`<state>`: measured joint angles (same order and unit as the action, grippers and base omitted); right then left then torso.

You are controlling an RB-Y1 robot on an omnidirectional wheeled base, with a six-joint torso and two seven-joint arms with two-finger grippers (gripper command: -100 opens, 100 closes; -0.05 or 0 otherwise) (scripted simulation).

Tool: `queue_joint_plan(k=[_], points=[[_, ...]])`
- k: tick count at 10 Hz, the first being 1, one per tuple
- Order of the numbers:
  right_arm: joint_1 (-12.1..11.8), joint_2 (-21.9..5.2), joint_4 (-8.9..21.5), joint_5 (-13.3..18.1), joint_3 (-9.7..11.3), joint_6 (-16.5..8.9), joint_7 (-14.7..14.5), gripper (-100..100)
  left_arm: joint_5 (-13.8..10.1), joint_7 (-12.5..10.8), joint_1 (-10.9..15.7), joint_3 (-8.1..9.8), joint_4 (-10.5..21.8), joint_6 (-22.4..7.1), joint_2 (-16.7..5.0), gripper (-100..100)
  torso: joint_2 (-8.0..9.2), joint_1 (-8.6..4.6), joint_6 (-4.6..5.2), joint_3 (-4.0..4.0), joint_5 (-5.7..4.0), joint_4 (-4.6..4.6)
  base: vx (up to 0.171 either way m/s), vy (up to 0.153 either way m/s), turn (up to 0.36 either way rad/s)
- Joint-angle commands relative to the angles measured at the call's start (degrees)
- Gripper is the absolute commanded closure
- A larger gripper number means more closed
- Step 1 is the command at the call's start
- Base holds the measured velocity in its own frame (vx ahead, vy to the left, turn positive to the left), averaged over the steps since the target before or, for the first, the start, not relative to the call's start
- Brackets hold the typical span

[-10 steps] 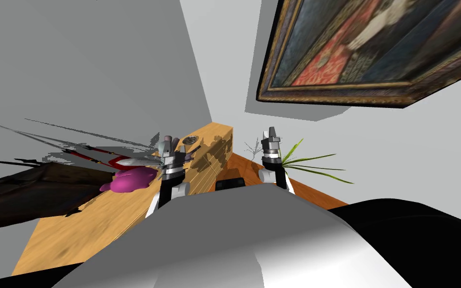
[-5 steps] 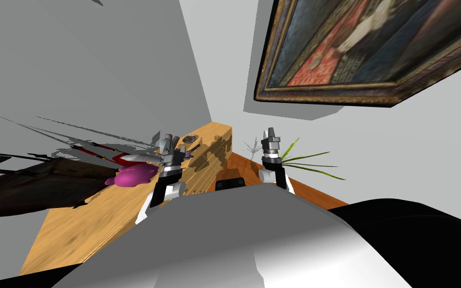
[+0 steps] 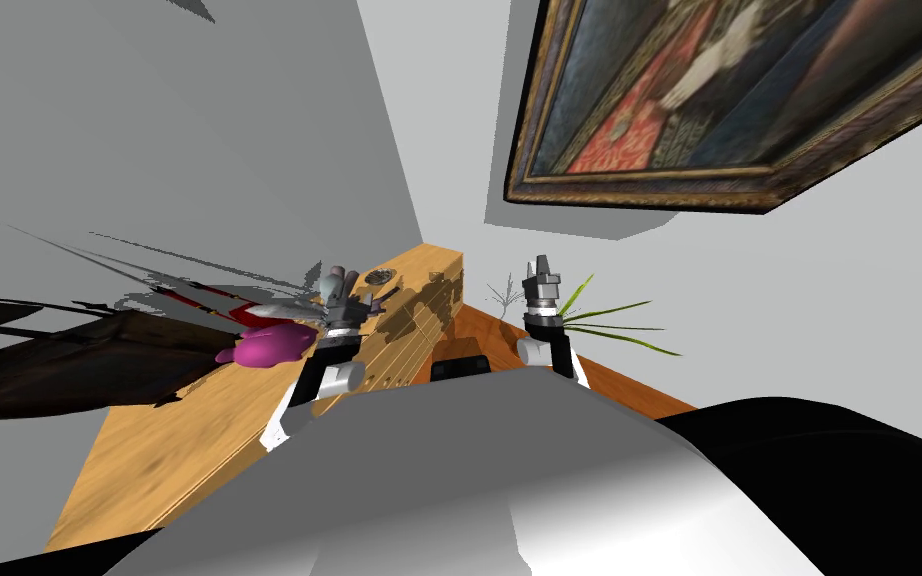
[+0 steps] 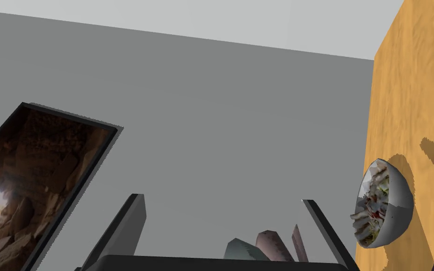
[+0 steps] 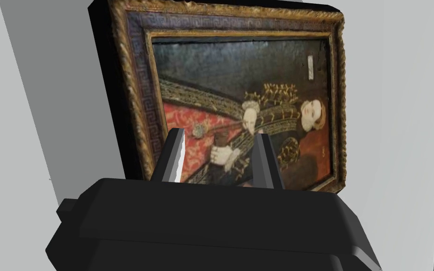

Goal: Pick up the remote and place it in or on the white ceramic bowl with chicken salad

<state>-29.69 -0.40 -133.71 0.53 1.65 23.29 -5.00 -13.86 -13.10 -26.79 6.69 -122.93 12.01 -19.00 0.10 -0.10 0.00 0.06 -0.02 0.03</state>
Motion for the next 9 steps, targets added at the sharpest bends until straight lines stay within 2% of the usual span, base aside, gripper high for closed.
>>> queue_joint_plan(k=[1,2,3,4,5,6,7,8,9], points=[[0.0,0.0,0.0,0.0,0.0,0.0,0.0,0,-2.86,-1.25,0.61,0.6,0.74,-2.86,-2.79,-100,0.0,0.0,0.0,0.0,0.0,0.0,-0.031,-0.035,0.004],[0.0,0.0,0.0,0.0,0.0,0.0,0.0,0,-3.91,-1.25,0.61,0.6,0.74,-3.42,-2.79,-100,0.01,-0.02,0.0,0.0,0.0,0.0,-0.026,-0.028,0.005],[0.0,0.0,0.0,0.0,0.0,0.0,0.0,0,-5.92,-2.3,1.22,1.09,1.42,-5.54,-5.21,-100,-0.01,0.01,0.0,-0.01,0.0,0.0,-0.032,-0.031,0.004],[0.0,0.0,0.0,0.0,0.0,0.0,0.0,0,-7.08,-2.3,1.22,1.09,1.42,-6.4,-5.21,-100,0.0,0.0,0.0,0.0,0.0,0.0,-0.021,-0.031,0.003],[0.0,0.0,0.0,0.0,0.0,0.0,0.0,0,-9.07,-3.39,1.85,1.58,2.15,-8.4,-7.69,-100,-0.03,0.0,0.0,-0.01,0.0,0.0,-0.014,-0.037,0.003],[0.0,0.0,0.0,0.0,0.0,0.0,0.0,0,-10.3,-3.39,1.85,1.58,2.15,-9.52,-7.7,-100,-0.05,-0.01,0.0,-0.03,0.0,-0.01,-0.012,-0.032,0.003],[0.0,0.0,0.0,0.0,0.0,0.0,0.0,0,-12.34,-4.53,2.47,2.06,2.94,-11.41,-10.22,-100,-0.06,-0.01,0.0,-0.04,0.0,-0.01,-0.013,-0.035,0.003],[0.0,0.0,0.0,0.0,0.0,0.0,0.0,0,-13.53,-4.53,2.47,2.06,2.94,-12.76,-10.22,-100,-0.07,-0.01,0.01,-0.04,0.0,-0.02,-0.008,-0.028,0.001],[0.0,0.0,0.0,0.0,0.0,0.0,0.0,0,-15.41,-5.69,3.08,2.53,3.78,-14.5,-12.56,-100,-0.08,0.0,0.0,-0.05,0.0,-0.02,-0.005,-0.03,0.001]])
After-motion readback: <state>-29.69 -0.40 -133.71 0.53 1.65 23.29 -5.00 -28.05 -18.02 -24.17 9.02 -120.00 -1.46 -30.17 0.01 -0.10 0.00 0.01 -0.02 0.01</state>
